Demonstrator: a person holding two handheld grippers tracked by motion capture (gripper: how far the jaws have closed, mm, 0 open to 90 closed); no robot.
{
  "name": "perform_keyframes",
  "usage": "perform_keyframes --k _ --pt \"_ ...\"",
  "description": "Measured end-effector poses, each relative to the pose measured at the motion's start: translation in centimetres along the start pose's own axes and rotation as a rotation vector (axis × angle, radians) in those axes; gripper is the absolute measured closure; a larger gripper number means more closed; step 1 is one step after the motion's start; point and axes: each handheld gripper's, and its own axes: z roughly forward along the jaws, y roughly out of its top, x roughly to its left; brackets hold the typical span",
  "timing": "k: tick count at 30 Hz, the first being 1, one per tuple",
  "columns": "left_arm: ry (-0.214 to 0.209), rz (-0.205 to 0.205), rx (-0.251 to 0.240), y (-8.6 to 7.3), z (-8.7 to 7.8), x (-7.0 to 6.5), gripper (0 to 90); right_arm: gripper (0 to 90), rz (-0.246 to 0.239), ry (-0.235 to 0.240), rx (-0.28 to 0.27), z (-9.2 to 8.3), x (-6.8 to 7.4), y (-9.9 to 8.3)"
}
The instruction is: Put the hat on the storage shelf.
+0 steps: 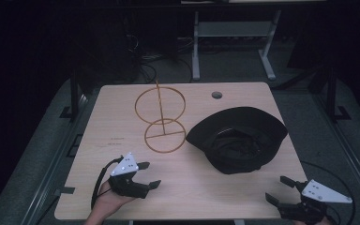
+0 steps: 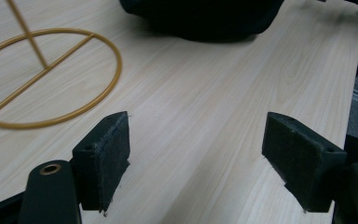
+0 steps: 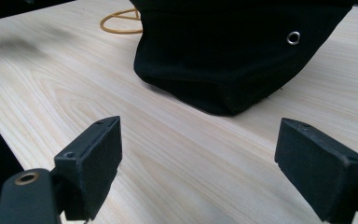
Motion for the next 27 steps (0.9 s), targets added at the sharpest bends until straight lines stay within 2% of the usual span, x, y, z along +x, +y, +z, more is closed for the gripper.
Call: perform_keyframes --k 11,23,27 --pt "-0.042 0.045 0.007 2.3 1.8 -0.8 22.6 14.4 0.001 0.003 0.015 0.0 -0.2 -0.1" --pt "-0.060 0.096 0.027 4.8 3.2 -1.3 22.6 14.4 -0.003 0.008 0.016 0.1 -0.1 0.0" --pt "-0.072 0.102 0.020 5.6 3.8 -1.6 22.6 14.4 -0.005 0.008 0.016 0.1 -0.1 0.0"
